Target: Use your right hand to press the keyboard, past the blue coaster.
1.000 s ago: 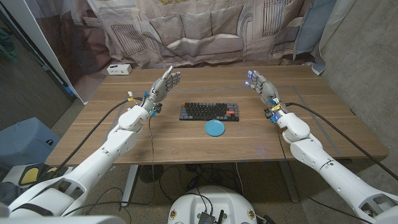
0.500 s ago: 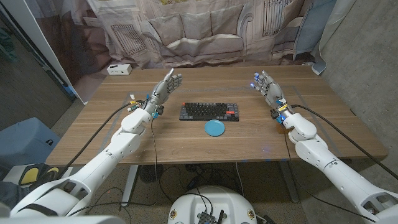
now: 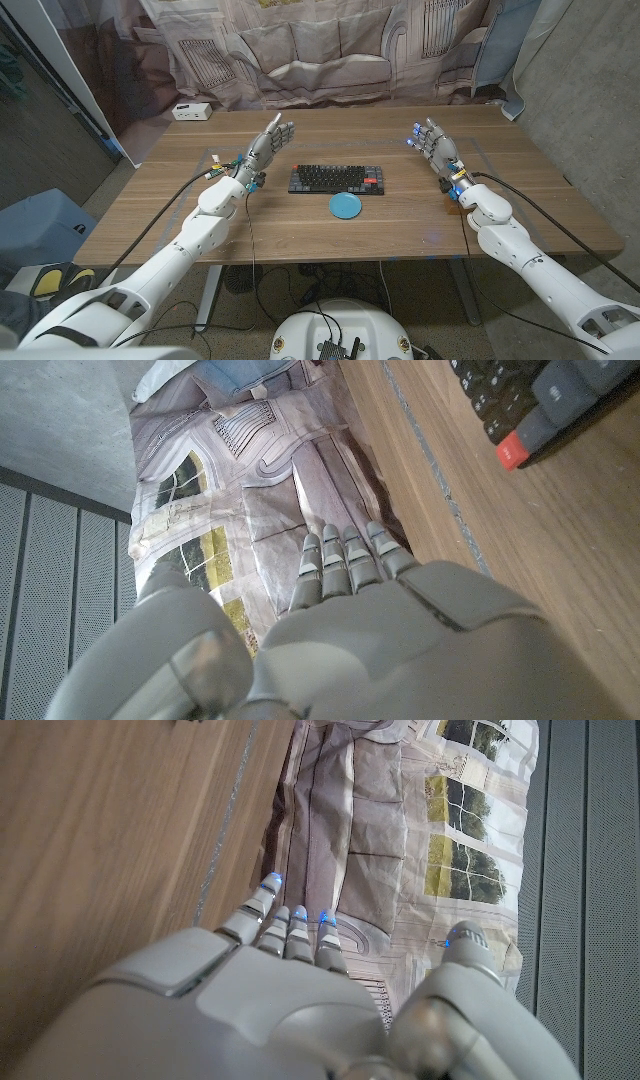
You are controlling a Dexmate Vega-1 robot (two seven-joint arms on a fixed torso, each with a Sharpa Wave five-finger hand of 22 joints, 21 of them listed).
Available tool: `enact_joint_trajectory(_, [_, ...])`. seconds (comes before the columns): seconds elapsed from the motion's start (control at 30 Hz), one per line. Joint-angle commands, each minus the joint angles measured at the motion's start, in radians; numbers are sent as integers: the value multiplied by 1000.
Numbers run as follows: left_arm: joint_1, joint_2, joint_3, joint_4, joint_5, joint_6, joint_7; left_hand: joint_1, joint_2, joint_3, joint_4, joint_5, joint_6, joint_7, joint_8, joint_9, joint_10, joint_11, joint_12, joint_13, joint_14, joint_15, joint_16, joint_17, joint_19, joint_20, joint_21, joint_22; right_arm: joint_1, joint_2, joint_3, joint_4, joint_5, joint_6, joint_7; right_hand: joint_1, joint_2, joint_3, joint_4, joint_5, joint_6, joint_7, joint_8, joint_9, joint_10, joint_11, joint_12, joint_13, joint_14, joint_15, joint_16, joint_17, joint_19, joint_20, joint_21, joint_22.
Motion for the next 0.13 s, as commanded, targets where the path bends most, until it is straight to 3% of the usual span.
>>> enact_joint_trajectory(0.03, [3,-4,2,8,-3,1,-4,3,10,1,-7,-3,5,4,9,3,5,-1,-2,2,2,2,0,3,2,1,-8,4,-6,3,2,1,-1,-12,-10,-5,3,-5,2,5,-1,-2,-1,2,0,7,4,2,2,10,-2,5,3,10,-5,1])
enact_joint_trajectory(0.13, [3,-4,2,11,-4,-3,-7,3,10,1,-7,-3,5,3,9,3,5,0,-2,2,3,2,0,3,2,0,-8,4,-14,-1,3,-12,-1,-18,-18,-5,3,-6,2,5,0,-3,-1,2,3,5,5,2,3,11,-2,5,3,12,-6,1])
